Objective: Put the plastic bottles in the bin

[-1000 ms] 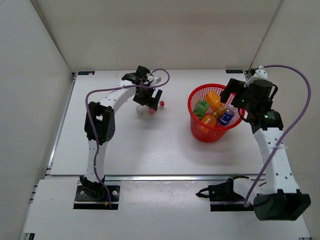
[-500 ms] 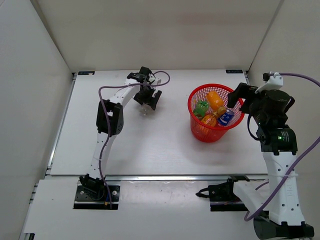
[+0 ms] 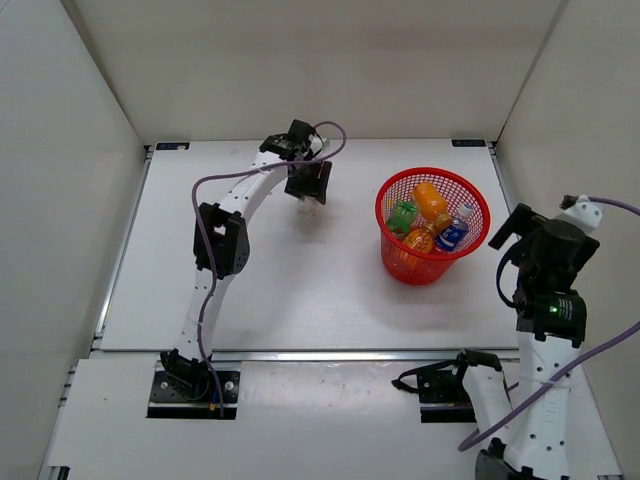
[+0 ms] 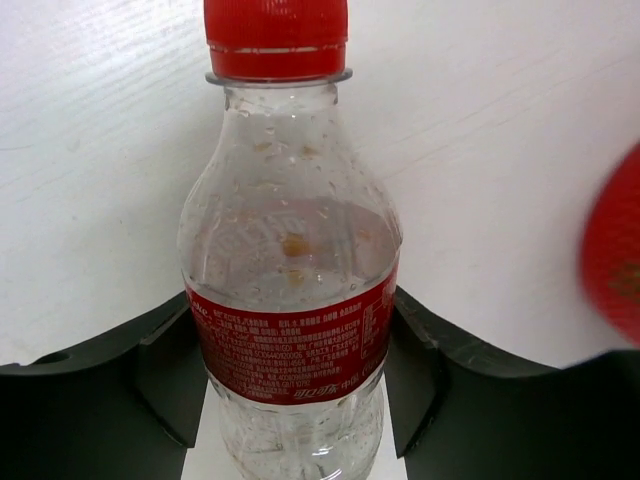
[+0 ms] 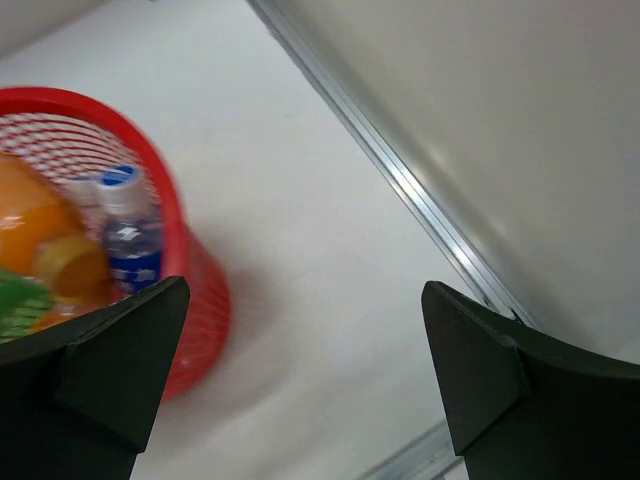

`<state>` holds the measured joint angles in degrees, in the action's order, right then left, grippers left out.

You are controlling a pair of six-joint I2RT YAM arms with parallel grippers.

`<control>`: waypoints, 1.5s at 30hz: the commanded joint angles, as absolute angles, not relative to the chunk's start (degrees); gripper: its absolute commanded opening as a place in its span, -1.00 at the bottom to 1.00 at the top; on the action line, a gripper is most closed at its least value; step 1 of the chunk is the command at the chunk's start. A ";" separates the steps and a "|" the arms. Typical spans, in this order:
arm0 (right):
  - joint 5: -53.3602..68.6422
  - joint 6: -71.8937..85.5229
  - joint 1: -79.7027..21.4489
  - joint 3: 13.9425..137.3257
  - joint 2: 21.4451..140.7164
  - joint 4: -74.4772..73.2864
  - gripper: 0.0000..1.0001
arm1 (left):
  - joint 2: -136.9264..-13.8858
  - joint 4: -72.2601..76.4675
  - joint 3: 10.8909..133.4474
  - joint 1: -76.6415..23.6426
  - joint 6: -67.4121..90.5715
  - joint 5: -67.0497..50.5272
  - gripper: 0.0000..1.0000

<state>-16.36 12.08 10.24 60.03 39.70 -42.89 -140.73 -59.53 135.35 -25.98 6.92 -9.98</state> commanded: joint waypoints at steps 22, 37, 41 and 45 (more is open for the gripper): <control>-13.45 13.63 15.82 51.49 35.86 -47.90 1.00 | -118.49 -30.94 126.68 -56.32 19.61 1.58 0.92; -8.00 12.83 15.55 53.52 40.60 -53.17 0.98 | -85.30 -35.07 94.81 -50.82 24.86 10.89 0.97; -8.00 12.13 15.38 51.68 37.53 -51.94 0.98 | -70.54 -40.15 76.95 -41.08 29.88 15.37 0.97; -10.01 11.42 15.21 51.85 37.44 -52.65 0.98 | -59.44 -50.68 66.28 -28.85 30.68 18.80 0.96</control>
<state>-8.62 12.47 15.18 50.78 38.39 -52.62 -62.39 -39.66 72.58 -34.94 28.27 14.44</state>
